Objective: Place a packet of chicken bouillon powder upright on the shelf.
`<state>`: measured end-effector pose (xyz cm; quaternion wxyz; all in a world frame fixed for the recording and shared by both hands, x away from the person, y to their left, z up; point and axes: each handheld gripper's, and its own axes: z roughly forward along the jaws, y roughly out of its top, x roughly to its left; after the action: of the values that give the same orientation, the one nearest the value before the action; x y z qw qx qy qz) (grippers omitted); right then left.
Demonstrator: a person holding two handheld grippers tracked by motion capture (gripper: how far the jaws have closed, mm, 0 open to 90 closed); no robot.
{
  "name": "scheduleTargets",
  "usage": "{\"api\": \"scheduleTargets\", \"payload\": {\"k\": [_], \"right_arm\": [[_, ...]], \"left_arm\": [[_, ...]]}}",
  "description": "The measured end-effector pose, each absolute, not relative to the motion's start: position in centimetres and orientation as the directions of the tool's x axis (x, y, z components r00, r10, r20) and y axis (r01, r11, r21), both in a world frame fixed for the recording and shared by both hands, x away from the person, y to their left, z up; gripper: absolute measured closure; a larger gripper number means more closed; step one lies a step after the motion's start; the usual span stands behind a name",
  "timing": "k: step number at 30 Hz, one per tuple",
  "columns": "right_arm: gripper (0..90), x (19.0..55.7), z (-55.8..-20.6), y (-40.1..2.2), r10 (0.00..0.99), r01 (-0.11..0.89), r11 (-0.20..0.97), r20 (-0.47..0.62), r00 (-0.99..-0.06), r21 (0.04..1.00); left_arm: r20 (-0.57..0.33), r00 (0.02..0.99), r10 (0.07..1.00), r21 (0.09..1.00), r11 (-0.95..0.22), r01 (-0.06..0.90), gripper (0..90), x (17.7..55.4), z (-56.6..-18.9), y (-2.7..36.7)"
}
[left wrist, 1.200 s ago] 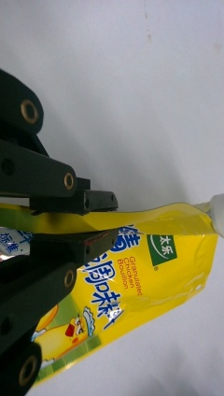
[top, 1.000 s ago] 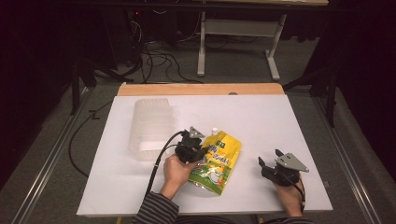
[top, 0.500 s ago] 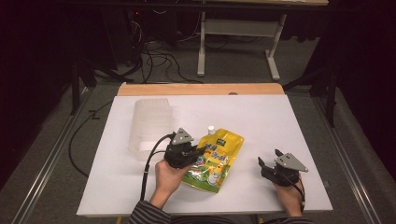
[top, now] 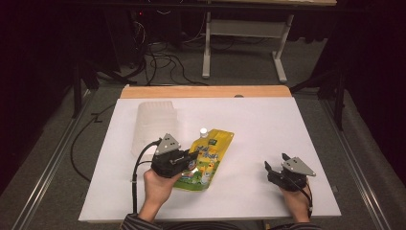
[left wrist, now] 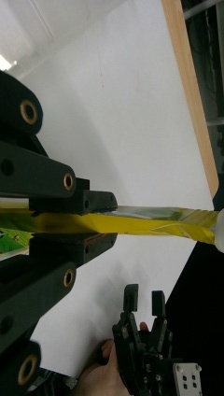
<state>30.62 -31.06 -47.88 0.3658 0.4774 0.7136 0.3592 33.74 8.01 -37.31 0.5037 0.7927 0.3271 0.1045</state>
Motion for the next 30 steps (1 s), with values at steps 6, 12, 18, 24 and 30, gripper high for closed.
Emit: {"api": "scheduleTargets", "payload": {"k": [6, 12, 18, 24, 30], "right_arm": [[29.3, 30.6, -47.9, -31.0, 0.943, 0.420, 0.290, -0.182, -0.278, 0.860], [29.4, 30.6, -47.9, -31.0, 0.944, 0.421, 0.287, -0.180, -0.275, 0.860], [29.3, 30.7, -47.9, -31.0, 0.944, 0.423, 0.288, -0.180, -0.276, 0.859], [29.4, 30.7, -47.9, -31.0, 0.944, 0.425, 0.289, -0.181, -0.277, 0.858], [29.4, 30.7, -47.9, -31.0, 0.944, 0.427, 0.291, -0.183, -0.276, 0.856]], "left_arm": [[-0.177, 0.756, 0.631, 0.878, -0.247, 0.411, 81.6, 32.9, -37.1, 9.7], [-0.181, 0.747, 0.639, 0.882, -0.230, 0.410, 81.6, 32.2, -36.6, 11.2], [-0.186, 0.733, 0.654, 0.889, -0.205, 0.409, 81.6, 31.7, -36.4, 13.0], [-0.185, 0.721, 0.667, 0.895, -0.188, 0.404, 81.6, 31.1, -36.2, 14.3], [-0.198, 0.700, 0.686, 0.896, -0.163, 0.413, 81.6, 30.4, -36.2, 16.1]]}}
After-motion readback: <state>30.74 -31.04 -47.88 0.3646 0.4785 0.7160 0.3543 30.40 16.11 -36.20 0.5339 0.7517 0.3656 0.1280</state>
